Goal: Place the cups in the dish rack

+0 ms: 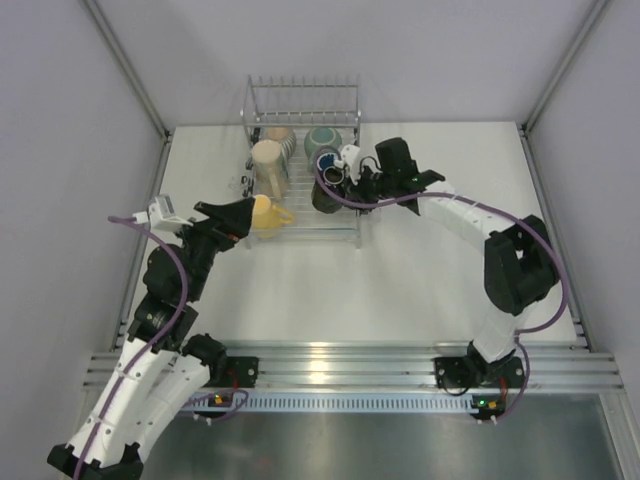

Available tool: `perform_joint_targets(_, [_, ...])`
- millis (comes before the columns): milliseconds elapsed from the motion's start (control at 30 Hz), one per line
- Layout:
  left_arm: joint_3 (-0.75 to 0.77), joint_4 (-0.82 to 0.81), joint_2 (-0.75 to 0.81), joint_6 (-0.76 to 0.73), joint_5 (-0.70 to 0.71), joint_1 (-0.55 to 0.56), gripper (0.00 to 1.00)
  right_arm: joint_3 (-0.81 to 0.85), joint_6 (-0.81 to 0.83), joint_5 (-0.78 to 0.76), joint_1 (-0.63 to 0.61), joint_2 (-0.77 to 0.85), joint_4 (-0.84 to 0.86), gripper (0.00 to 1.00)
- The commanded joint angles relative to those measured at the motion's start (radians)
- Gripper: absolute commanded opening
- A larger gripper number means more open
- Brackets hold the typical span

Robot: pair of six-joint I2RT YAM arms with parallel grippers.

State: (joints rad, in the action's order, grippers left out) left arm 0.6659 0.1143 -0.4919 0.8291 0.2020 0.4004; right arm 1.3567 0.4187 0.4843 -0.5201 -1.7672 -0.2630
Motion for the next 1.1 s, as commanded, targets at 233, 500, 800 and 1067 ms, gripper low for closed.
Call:
perform_joint_targets(233, [0.017, 0.001, -0.005, -0.028, 0.019, -0.005, 0.98, 0.119, 0.143, -0.065, -0.093, -0.08, 0.044, 0.0])
perform_joint_targets(500, [0.018, 0.008, 0.003, -0.025, 0.033, -0.005, 0.98, 0.092, 0.178, -0.11, -0.093, -0.094, 0.018, 0.0])
perform_joint_targets(800, [0.011, -0.013, -0.02, -0.01, 0.016, -0.005, 0.98, 0.076, 0.192, -0.096, -0.1, -0.118, -0.005, 0.16])
perform_joint_targets(1067, [0.012, -0.021, -0.022, -0.004, 0.017, -0.005, 0.98, 0.099, 0.164, -0.089, -0.11, -0.123, -0.018, 0.32])
